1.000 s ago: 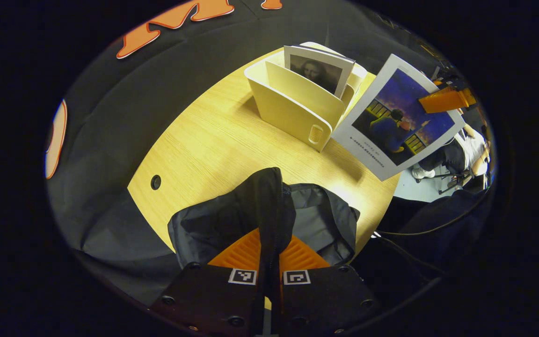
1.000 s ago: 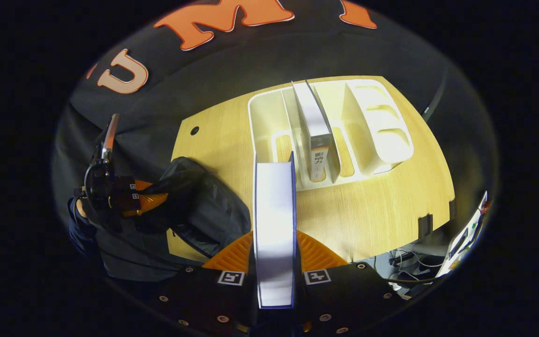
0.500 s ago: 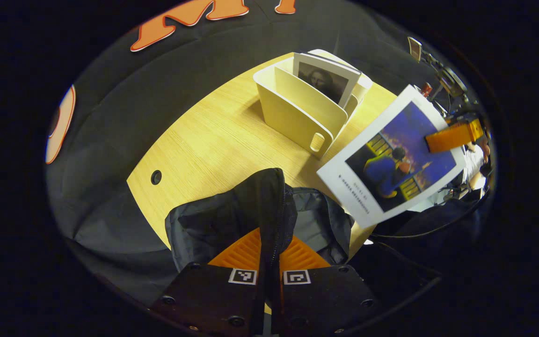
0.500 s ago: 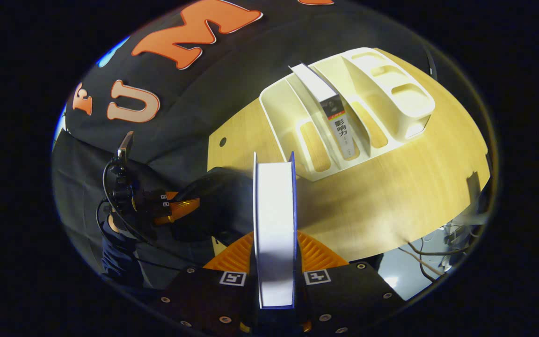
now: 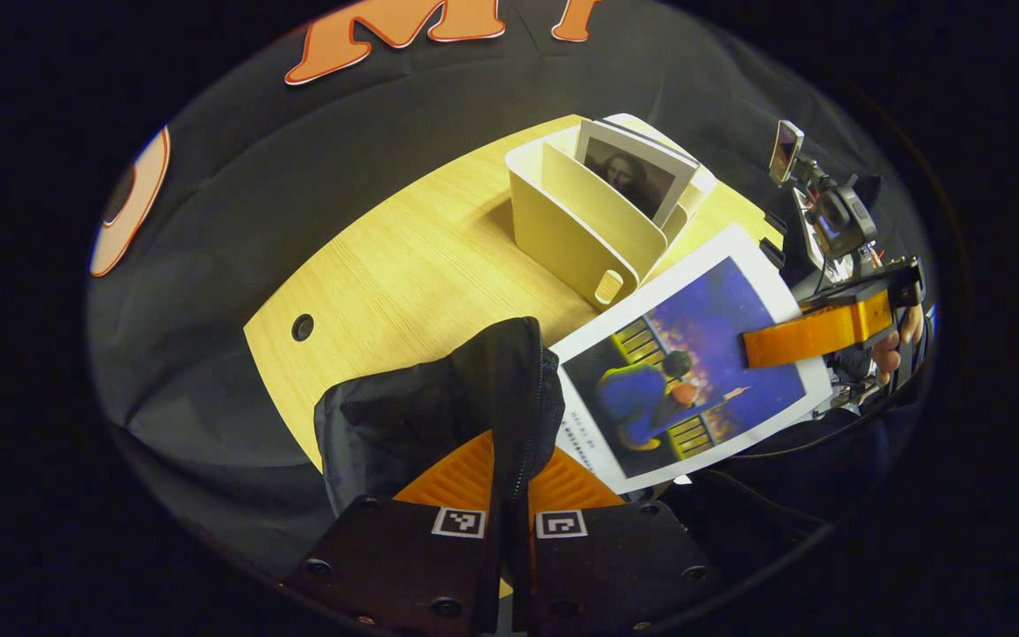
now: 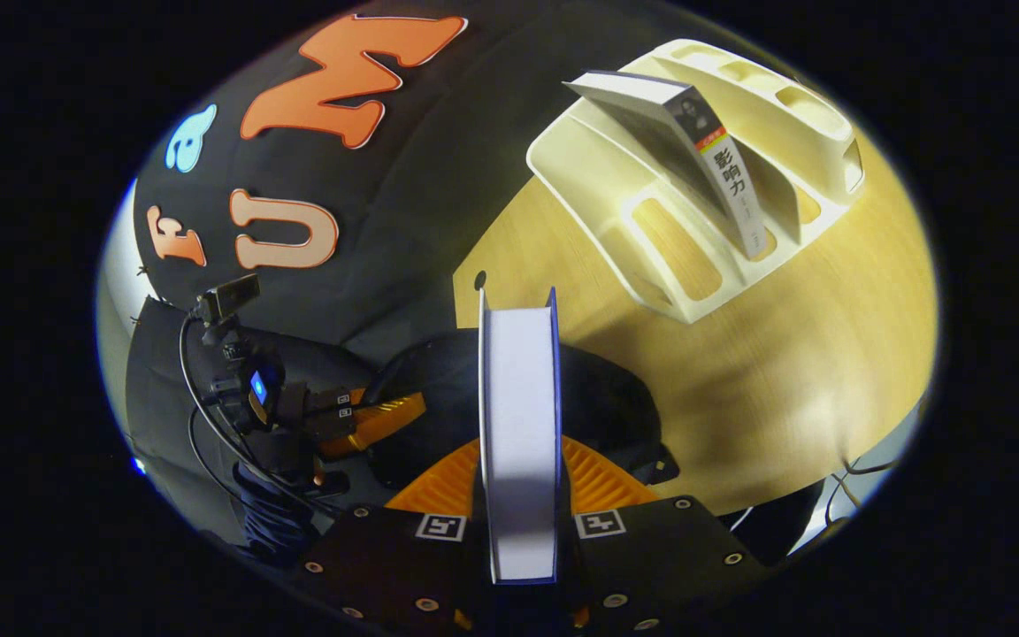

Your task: Open the schoolbag, grab two books from the bookshelf and put them into the schoolbag.

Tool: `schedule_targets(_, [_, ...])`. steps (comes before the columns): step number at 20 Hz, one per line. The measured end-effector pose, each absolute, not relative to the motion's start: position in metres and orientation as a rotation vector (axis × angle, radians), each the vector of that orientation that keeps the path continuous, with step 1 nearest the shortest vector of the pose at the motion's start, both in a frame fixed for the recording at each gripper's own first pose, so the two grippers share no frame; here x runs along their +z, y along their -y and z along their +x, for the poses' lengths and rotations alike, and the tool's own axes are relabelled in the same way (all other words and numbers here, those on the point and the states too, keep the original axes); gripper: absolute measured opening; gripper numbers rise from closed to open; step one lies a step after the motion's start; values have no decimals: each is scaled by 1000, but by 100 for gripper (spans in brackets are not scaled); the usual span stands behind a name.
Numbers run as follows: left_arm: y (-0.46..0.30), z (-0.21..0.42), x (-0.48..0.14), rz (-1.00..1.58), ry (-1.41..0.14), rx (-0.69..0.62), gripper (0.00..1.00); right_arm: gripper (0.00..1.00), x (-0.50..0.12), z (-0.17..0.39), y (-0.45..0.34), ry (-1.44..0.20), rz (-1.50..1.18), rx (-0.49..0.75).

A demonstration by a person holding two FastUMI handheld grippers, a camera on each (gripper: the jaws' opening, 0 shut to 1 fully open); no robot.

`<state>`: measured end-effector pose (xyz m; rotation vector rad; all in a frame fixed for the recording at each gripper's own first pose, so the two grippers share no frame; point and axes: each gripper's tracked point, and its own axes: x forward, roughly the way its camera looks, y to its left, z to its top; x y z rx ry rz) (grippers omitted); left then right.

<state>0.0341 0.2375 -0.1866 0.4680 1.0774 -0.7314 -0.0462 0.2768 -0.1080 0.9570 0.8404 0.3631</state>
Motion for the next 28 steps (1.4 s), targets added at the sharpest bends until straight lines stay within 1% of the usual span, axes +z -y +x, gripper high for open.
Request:
schedule_targets(5, [-232, 32, -186, 412, -1067, -724, 7, 30, -137, -29, -306, -835, 1038, 355])
schedule_targets(9, [-230, 24, -188, 372, -1068, -735, 7, 30, -160, -8, -345, -816, 1148, 361])
schedule_targets(12, [-229, 25, -190, 365, -1061, -738, 7, 30, -169, -5, -377, -811, 1126, 383])
schedule_targets(17, [-227, 23, -189, 358, -1052, -743, 7, 30, -180, 18, -401, -783, 1103, 364])
schedule_targets(20, [-226, 19, -188, 356, -1049, -745, 7, 31, -189, 16, -411, -812, 1079, 373])
schedule_targets(22, [-226, 20, -190, 357, -1046, -744, 7, 36, -198, 12, -421, -871, 1061, 374])
schedule_targets(24, [-227, 20, -192, 340, -1052, -741, 7, 49, -209, -4, -425, -939, 999, 380])
schedule_targets(25, [-229, 20, -192, 339, -1051, -738, 7, 82, -215, -14, -422, -982, 962, 382])
schedule_targets(26, [-229, 22, -193, 341, -1049, -735, 7, 58, -215, -23, -418, -1009, 937, 396])
schedule_targets(27, [-230, 23, -192, 339, -1044, -729, 7, 85, -216, -28, -411, -1025, 910, 397])
schedule_targets(28, [-230, 23, -193, 339, -1040, -724, 7, 89, -218, -33, -401, -1039, 873, 389])
